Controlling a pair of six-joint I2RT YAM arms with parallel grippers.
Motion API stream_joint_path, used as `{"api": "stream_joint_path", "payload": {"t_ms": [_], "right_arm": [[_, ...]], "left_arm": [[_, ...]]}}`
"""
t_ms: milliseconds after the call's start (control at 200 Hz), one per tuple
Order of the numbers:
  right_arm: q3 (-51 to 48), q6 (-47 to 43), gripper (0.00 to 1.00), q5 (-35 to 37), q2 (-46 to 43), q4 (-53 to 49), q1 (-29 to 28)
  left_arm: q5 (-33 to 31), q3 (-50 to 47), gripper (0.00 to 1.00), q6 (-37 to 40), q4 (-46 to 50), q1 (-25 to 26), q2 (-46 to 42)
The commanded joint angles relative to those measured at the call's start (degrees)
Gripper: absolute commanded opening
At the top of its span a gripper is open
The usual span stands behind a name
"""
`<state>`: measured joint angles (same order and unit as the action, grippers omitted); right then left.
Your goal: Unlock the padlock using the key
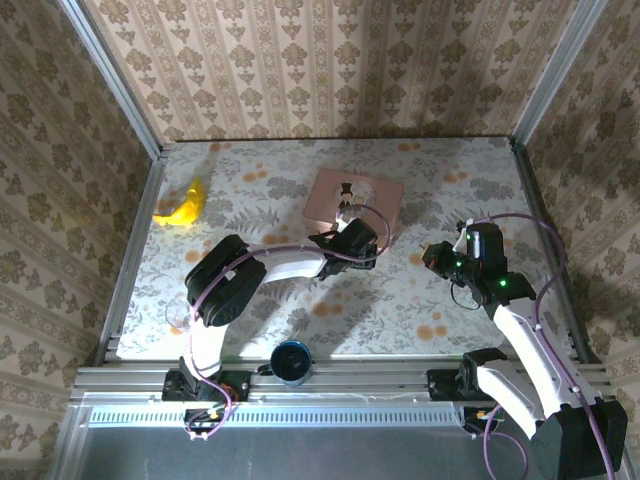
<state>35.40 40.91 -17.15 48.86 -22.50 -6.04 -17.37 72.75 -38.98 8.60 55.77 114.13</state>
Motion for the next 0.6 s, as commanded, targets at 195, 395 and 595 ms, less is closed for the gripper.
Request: {"api": "stream_joint_path", "payload": {"t_ms": [195, 395, 595], "right_arm": [[1.17, 0.14, 0.00, 0.36, -0.26, -1.05, -0.28], [0.64, 0.40, 0.00, 0.36, -0.48, -0.79, -0.28], [0.64, 0.32, 0.00, 0.45, -0.77, -1.00, -0.28]], "left_arm": [[-1.16, 2.30, 0.88, -0.57, 2.01, -0.31, 1.84], [-1.34, 3.77, 0.86, -0.77, 2.25, -0.41, 2.67], [-1.60, 4.86, 0.82, -1.15, 3.25, -0.59, 3.28]]}}
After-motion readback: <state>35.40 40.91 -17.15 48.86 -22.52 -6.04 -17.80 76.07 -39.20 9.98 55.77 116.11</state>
